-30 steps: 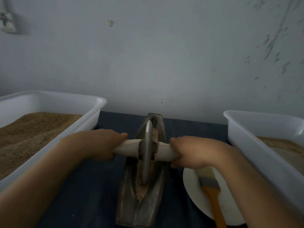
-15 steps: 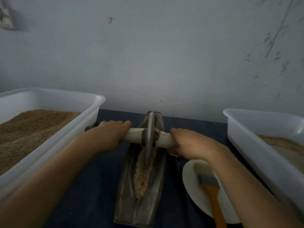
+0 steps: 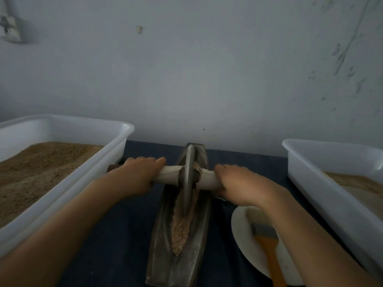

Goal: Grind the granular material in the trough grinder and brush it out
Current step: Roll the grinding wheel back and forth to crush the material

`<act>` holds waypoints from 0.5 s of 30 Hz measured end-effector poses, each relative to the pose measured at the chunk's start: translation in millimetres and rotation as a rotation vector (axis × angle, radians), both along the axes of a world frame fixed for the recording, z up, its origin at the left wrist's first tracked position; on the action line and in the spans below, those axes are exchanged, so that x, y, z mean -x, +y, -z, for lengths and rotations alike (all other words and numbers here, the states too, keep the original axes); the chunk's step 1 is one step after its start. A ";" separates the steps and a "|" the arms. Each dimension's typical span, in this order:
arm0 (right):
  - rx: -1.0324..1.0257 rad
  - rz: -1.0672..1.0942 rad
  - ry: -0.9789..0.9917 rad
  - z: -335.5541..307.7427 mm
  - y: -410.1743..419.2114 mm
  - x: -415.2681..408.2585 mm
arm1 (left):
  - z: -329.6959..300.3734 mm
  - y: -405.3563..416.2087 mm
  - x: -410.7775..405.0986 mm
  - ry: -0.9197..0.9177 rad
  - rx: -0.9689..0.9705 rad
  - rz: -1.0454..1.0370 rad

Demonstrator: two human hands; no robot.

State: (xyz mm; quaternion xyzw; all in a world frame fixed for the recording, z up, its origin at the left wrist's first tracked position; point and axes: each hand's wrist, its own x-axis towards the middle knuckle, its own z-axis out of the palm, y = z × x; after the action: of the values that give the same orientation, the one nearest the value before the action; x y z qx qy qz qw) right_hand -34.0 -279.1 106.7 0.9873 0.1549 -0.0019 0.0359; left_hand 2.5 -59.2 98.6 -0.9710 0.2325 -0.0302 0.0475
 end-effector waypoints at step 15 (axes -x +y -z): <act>-0.008 0.019 0.162 -9.5 2.7 8.5 | -12.1 2.0 10.4 0.172 -0.026 0.003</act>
State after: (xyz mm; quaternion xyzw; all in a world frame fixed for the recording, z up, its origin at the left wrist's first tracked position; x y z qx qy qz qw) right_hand -42.5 -276.5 116.2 0.9854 0.1480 -0.0813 0.0195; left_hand -7.8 -57.2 110.8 -0.9689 0.2376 0.0564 0.0401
